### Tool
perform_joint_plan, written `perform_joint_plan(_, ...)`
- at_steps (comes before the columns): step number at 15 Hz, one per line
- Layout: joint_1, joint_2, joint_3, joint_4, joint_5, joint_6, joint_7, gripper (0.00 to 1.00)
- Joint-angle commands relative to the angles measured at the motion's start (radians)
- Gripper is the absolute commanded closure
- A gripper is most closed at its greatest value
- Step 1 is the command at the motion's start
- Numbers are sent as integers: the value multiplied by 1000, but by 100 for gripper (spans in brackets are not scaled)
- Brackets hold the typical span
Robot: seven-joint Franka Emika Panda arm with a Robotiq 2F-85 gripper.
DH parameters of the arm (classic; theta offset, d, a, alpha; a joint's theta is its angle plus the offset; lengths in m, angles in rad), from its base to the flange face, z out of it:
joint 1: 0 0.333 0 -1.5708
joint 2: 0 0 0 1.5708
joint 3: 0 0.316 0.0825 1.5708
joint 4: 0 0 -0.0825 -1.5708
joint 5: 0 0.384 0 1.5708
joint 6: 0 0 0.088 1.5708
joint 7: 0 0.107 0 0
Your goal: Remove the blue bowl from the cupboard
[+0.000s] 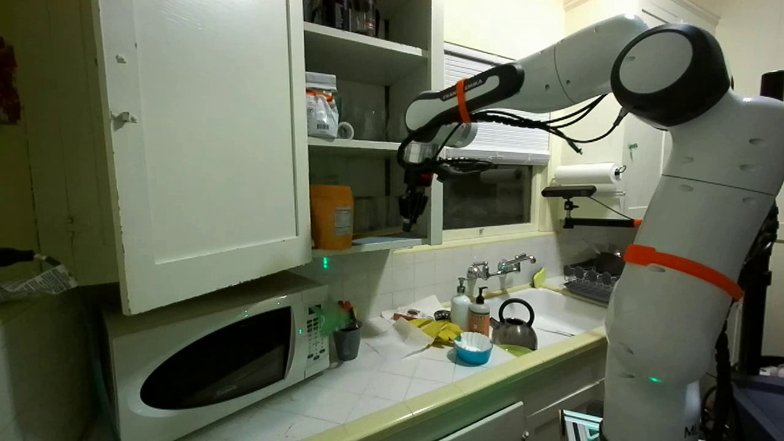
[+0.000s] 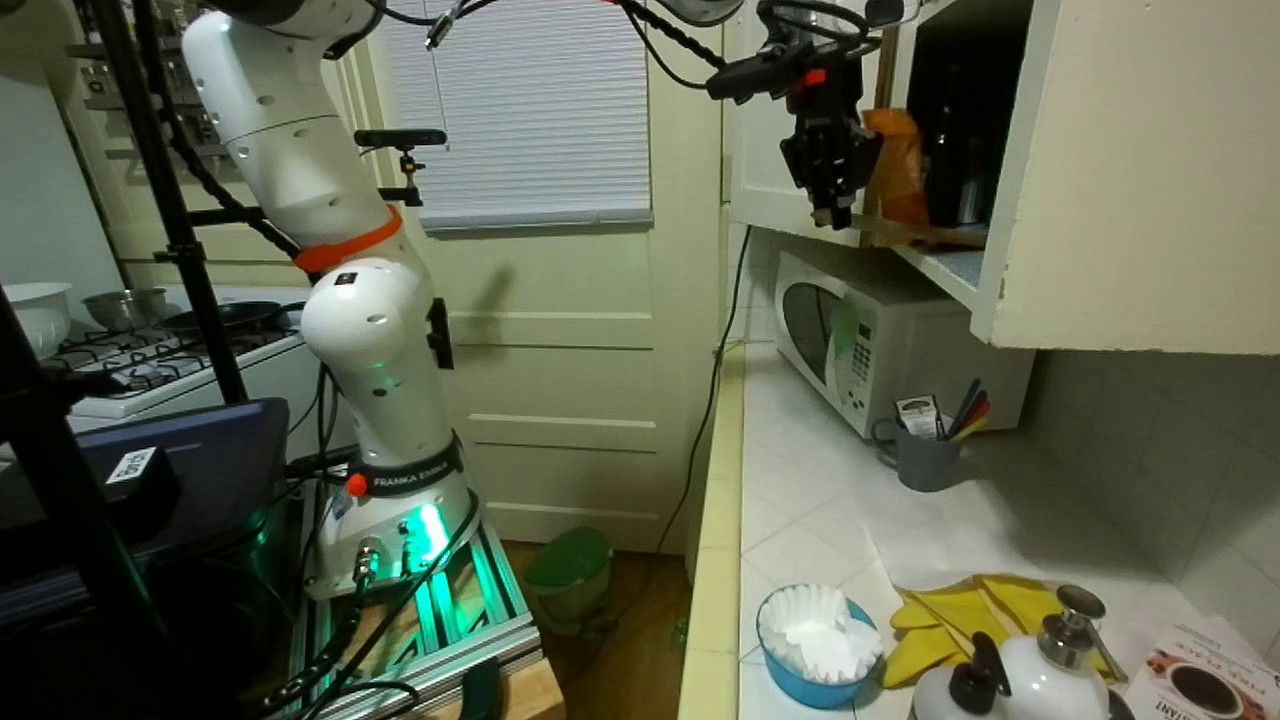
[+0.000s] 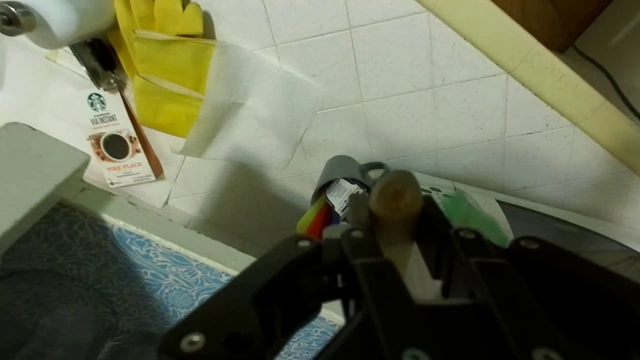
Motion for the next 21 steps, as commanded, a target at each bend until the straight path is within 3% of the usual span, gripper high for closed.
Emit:
perform_joint_plan(1,-5,-48,5,-43,-110,6,102,93)
perform_joint_plan(7,12,-121,-16,-58,-135,-104,44,93)
perform_joint_plan(15,59,-323,-80,-127,-113,-277,-218,93)
perform_joint_plan(21,103,-377,-138,-157,-59,-352,-300,93)
